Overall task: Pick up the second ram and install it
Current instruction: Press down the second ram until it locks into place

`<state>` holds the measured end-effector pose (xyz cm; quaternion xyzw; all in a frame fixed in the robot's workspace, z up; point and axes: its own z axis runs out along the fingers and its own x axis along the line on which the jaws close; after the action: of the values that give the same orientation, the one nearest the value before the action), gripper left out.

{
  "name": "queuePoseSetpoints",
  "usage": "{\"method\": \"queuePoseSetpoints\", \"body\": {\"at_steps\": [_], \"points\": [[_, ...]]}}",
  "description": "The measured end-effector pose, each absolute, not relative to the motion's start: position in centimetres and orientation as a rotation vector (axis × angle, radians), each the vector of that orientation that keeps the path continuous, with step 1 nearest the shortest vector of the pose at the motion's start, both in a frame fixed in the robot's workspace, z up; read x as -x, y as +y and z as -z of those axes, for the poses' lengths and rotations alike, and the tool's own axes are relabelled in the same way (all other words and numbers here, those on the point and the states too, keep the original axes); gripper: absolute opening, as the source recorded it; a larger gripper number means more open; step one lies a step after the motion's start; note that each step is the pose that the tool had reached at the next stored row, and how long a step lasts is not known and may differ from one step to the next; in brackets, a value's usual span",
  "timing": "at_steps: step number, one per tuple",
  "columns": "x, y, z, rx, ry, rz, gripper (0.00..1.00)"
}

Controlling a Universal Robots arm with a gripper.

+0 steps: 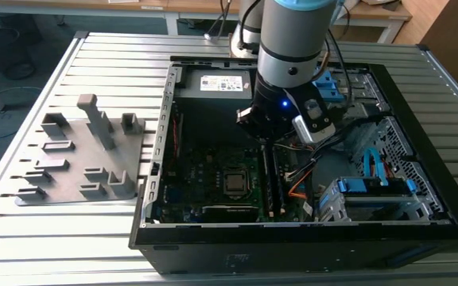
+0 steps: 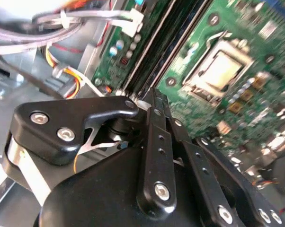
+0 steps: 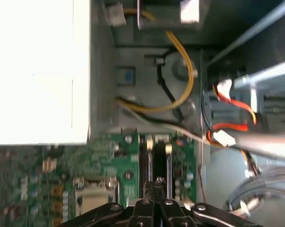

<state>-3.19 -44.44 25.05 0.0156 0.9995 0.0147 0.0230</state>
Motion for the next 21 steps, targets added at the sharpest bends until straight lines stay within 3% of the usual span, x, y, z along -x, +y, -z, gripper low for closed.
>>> {"method": "queuePoseSetpoints", "body": {"at_steps": [21], "points": [[3.2,-43.8,-21.6,-0.047,3.095,-0.045,0.10]]}}
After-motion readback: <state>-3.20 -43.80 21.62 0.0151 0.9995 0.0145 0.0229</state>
